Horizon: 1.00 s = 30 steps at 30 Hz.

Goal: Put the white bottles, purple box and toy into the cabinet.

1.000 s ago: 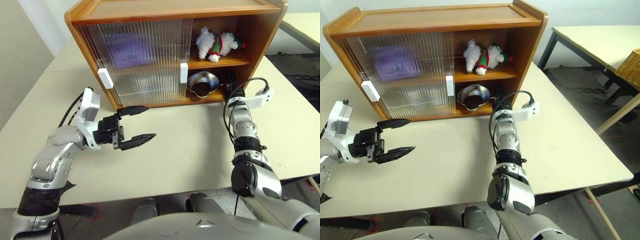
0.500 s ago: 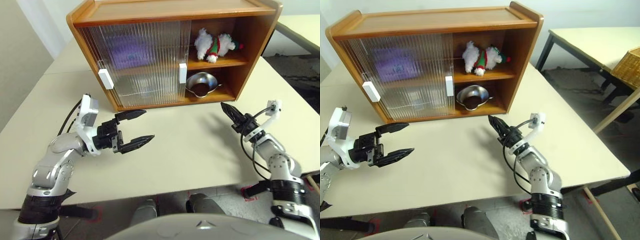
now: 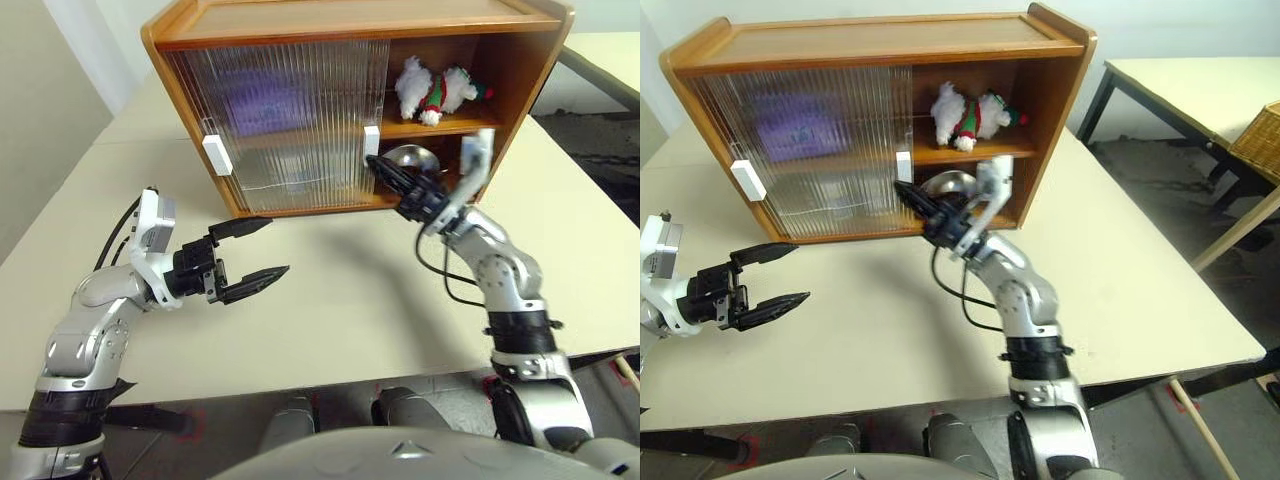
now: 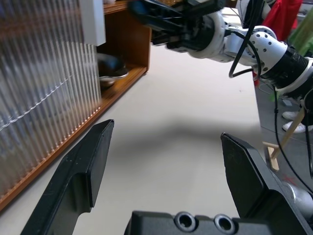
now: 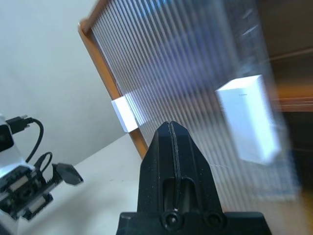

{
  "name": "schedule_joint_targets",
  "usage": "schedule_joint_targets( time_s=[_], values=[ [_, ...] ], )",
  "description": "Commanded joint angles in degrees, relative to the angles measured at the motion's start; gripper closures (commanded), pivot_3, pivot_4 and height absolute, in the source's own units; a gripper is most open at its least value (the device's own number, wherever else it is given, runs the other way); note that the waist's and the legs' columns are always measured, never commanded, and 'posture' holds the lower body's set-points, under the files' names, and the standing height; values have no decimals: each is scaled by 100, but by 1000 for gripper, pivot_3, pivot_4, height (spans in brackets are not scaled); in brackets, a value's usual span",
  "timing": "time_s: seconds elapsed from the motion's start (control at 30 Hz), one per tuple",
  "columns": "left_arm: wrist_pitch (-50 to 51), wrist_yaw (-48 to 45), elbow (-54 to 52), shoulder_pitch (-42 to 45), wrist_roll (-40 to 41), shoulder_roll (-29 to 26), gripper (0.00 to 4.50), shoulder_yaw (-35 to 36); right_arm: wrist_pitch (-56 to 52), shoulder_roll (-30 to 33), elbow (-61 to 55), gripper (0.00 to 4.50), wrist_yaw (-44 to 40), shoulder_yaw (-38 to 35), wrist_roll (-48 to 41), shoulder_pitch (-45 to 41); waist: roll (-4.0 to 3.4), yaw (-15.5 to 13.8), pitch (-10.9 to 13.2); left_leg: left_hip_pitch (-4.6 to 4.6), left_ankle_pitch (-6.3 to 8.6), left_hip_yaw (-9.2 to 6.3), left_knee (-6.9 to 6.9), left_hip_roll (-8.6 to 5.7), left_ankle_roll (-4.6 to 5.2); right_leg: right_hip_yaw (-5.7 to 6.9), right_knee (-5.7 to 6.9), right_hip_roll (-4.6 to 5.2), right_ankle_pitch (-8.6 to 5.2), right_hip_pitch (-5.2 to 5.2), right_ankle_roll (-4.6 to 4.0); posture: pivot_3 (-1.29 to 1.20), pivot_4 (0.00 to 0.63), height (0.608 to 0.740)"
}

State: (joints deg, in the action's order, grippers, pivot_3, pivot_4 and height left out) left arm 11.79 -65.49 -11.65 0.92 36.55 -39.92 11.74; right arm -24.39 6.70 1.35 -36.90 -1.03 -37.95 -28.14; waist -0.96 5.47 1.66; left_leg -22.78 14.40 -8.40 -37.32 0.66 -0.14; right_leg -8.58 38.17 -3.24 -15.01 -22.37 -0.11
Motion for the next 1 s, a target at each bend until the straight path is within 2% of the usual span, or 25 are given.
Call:
schedule_joint_targets(
  time_s=[0.03, 0.07, 0.23, 0.5, 1.0],
  values=[
    [-25, 36, -79, -16, -43, -40, 0, 76, -115, -135, 222, 4472, 90, 112, 131, -111, 0, -51, 0, -12, 1, 0, 4, 3, -3, 4, 0, 0, 9, -11, 16, -71, 69, 740],
    [-33, 45, -61, 15, -44, -38, 0, 72, -79, -207, 305, 4472, 79, 164, 183, -175, 0, -71, 0, -16, 2, 0, 10, 5, -4, 5, -1, 0, 24, -14, 42, -73, 71, 740],
    [-13, 49, -90, 25, -44, -16, 0, 19, 156, -517, 706, 4472, 137, 256, 453, -420, 0, -87, 1, -11, 2, 3, 52, 9, -5, 3, -6, 4, 16, -25, 40, -73, 71, 740],
    [3, 110, -131, 59, -36, 25, 0, 19, 520, -843, 1154, 4472, 820, -229, 622, -639, -1, -134, 3, -6, 1, 2, 55, 21, -5, 5, -4, 3, 4, -26, 19, -59, 73, 740],
    [148, 118, -103, 318, -28, 21, 0, -83, 695, -397, 603, 4472, 1661, -649, 902, -53, 1, -199, 3, -6, 0, 6, 47, 23, -5, 3, -5, 3, 13, -21, 30, -90, 67, 740]
  ],
)
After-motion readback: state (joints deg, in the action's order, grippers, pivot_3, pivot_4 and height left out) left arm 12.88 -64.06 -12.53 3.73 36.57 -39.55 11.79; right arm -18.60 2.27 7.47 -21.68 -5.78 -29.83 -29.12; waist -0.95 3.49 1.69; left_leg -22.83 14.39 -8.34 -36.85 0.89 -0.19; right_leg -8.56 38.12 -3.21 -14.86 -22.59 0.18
